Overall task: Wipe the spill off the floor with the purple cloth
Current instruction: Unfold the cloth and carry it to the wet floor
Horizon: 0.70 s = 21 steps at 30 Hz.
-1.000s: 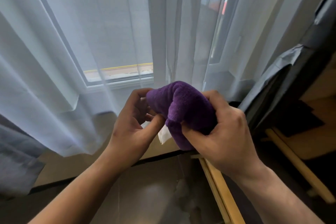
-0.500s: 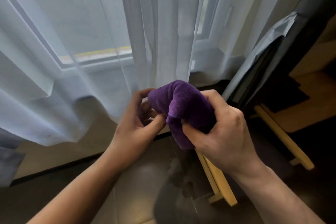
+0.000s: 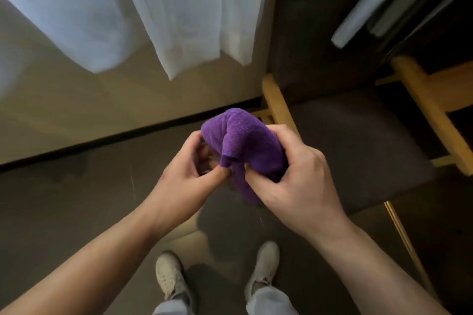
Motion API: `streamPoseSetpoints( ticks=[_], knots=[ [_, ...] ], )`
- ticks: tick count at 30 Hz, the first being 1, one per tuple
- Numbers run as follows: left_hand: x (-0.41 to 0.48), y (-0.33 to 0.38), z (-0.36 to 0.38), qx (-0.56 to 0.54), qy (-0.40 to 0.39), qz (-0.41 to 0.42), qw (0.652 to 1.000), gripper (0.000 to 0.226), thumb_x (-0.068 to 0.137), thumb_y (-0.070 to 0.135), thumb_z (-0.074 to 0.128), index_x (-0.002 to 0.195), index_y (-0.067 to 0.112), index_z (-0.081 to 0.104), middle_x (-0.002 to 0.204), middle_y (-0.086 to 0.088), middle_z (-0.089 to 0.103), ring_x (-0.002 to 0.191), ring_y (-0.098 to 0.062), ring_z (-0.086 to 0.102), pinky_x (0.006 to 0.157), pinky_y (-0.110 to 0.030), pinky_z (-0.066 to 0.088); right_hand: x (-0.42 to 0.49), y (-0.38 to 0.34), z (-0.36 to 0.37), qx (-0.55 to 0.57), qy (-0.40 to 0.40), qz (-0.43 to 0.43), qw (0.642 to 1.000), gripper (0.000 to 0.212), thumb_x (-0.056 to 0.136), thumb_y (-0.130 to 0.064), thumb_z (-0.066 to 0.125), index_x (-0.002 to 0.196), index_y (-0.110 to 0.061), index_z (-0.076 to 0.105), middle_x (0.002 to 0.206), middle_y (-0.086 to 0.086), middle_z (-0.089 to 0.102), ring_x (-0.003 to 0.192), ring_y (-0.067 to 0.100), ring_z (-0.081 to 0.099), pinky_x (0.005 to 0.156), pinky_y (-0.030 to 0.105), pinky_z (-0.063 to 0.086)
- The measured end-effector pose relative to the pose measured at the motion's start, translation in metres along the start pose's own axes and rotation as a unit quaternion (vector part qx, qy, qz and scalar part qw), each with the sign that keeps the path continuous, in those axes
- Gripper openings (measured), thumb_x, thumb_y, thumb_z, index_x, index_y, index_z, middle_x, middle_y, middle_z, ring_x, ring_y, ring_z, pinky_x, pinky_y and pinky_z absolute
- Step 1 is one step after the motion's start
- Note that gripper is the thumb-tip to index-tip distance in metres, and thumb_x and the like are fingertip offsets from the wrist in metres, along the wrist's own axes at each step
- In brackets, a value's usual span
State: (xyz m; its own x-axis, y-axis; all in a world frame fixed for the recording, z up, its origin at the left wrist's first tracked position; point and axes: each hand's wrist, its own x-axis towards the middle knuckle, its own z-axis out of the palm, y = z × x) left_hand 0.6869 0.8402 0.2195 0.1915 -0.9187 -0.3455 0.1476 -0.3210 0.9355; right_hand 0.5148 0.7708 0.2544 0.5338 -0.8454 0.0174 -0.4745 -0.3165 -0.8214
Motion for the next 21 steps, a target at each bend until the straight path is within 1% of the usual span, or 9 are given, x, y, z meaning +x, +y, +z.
streamPoseSetpoints(
  ticks=[3,6,7,9,11,15,17,19,21],
  knots=[
    [0.024,-0.072,-0.004,-0.007,-0.002,-0.060,0.998,0.040,0.090,-0.005,0.065,0.126,0.010,0.055,0.103,-0.004,0.075,0.095,-0.015,0.070,0.090,-0.029,0.059,-0.008,0.066,0.043,-0.003,-0.021,0.035,0.999,0.035,0.081,-0.037,0.074,0.113,-0.029,0.062,0.087,-0.013,0.065,0.079,0.011,0.064,0.067,0.038,0.052],
    [0.053,-0.148,-0.010,-0.011,-0.008,-0.112,0.994,0.048,0.082,-0.008,0.073,0.123,0.009,0.056,0.106,-0.012,0.075,0.101,-0.017,0.068,0.087,-0.024,0.058,-0.016,0.136,0.089,-0.002,-0.048,0.067,0.997,0.035,0.082,-0.040,0.071,0.115,-0.029,0.062,0.089,-0.011,0.066,0.081,0.013,0.064,0.069,0.040,0.052],
    [0.064,-0.173,-0.012,-0.013,-0.007,-0.121,0.992,0.048,0.078,-0.004,0.074,0.121,0.010,0.057,0.106,-0.015,0.074,0.101,-0.019,0.066,0.089,-0.027,0.058,-0.018,0.160,0.106,-0.006,-0.056,0.078,0.995,0.037,0.081,-0.041,0.070,0.115,-0.030,0.062,0.090,-0.011,0.067,0.082,0.014,0.065,0.071,0.041,0.052],
    [0.085,-0.225,-0.014,-0.014,-0.003,-0.139,0.990,0.047,0.075,0.006,0.071,0.120,0.012,0.059,0.104,-0.014,0.074,0.100,-0.021,0.065,0.097,-0.043,0.055,-0.023,0.208,0.139,-0.011,-0.073,0.100,0.992,0.037,0.080,-0.038,0.070,0.115,-0.031,0.061,0.094,-0.011,0.068,0.087,0.014,0.066,0.074,0.041,0.052],
    [0.105,-0.276,-0.014,-0.024,0.004,-0.157,0.987,0.050,0.074,0.011,0.072,0.122,0.013,0.059,0.109,-0.015,0.076,0.104,-0.024,0.070,0.099,-0.045,0.054,-0.025,0.255,0.169,-0.007,-0.099,0.114,0.988,0.036,0.081,-0.039,0.070,0.115,-0.032,0.060,0.096,-0.012,0.068,0.090,0.014,0.067,0.077,0.041,0.054],
    [0.146,-0.376,-0.015,-0.056,0.013,-0.193,0.980,0.059,0.071,0.011,0.072,0.128,0.008,0.057,0.112,-0.020,0.074,0.097,-0.024,0.072,0.091,-0.039,0.060,-0.028,0.340,0.221,-0.021,-0.148,0.133,0.980,0.038,0.082,-0.045,0.066,0.118,-0.036,0.057,0.097,-0.015,0.068,0.092,0.010,0.066,0.080,0.040,0.056],
    [0.162,-0.419,-0.015,-0.066,0.004,-0.206,0.976,0.055,0.071,0.009,0.073,0.124,0.008,0.060,0.102,-0.012,0.078,0.091,-0.019,0.074,0.082,-0.035,0.063,-0.030,0.376,0.240,-0.022,-0.158,0.140,0.977,0.036,0.083,-0.044,0.066,0.117,-0.037,0.058,0.096,-0.016,0.068,0.091,0.008,0.066,0.080,0.038,0.056],
    [0.175,-0.457,-0.015,-0.073,-0.016,-0.213,0.974,0.044,0.075,0.003,0.074,0.117,0.010,0.062,0.091,-0.001,0.078,0.083,-0.013,0.074,0.070,-0.026,0.061,-0.034,0.407,0.257,-0.021,-0.163,0.139,0.977,0.031,0.082,-0.042,0.065,0.113,-0.035,0.060,0.093,-0.015,0.067,0.088,0.006,0.065,0.075,0.031,0.055],
    [0.186,-0.490,-0.016,-0.076,-0.033,-0.219,0.972,0.035,0.081,-0.004,0.072,0.111,0.013,0.063,0.084,0.005,0.077,0.077,-0.009,0.073,0.064,-0.022,0.058,-0.039,0.431,0.271,-0.013,-0.168,0.135,0.976,0.027,0.080,-0.046,0.060,0.104,-0.035,0.061,0.088,-0.014,0.065,0.084,0.005,0.063,0.069,0.025,0.051]
  ],
)
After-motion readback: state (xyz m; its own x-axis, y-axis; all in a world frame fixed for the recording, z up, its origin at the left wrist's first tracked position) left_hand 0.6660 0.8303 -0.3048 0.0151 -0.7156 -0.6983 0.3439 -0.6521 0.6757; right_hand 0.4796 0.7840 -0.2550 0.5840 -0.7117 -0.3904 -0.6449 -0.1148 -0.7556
